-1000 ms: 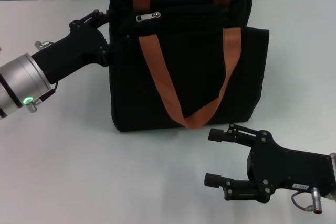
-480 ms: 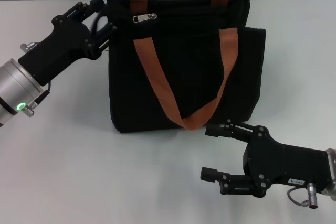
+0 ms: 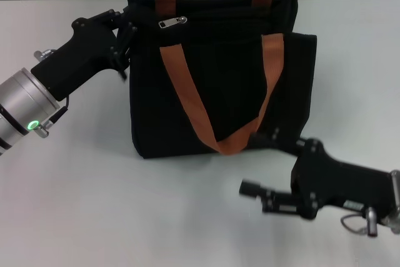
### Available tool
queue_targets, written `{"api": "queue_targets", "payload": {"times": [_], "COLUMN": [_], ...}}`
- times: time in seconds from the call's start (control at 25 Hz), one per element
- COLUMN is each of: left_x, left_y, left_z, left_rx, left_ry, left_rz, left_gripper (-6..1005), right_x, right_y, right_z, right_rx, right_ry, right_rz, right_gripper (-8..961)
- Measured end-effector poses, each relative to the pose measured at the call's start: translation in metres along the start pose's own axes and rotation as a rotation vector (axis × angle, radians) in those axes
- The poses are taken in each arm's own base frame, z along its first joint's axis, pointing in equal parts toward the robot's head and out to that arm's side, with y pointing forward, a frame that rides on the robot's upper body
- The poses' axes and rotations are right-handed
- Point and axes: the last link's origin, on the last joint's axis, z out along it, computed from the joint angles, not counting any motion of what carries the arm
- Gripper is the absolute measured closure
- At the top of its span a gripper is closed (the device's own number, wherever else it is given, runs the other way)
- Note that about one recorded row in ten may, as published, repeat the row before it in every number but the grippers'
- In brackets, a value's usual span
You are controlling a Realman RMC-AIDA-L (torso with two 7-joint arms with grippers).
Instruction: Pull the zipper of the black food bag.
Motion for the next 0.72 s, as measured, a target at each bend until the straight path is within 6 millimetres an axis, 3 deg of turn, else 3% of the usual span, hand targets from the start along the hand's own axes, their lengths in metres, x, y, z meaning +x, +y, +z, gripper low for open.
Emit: {"api": "queue_targets", "payload": {"times": [0.16, 0.4, 0.72], "left_x": [-0.001, 0.0, 0.006], "left_y": [0.001, 0.006, 0.014], "left_z": [0.005, 0.014, 0.034], "left_rx": [-0.005, -0.043, -0.094], "left_ry": [-0.005, -0.004, 0.016], "left_rz": [-0.005, -0.008, -0.024], "left_gripper": [780, 985, 991], "right_x": [-0.012, -0.034, -0.053], "right_y": [-0.008, -0.026, -0.039], "right_z": [0.0, 0.003, 0.015], "right_rx": [0.083, 0.14, 0.035], "right_ry": [-0.119, -0.289, -0.364], "right_rz": [0.04, 0.286, 0.711], "right_gripper": [122, 121, 121]}}
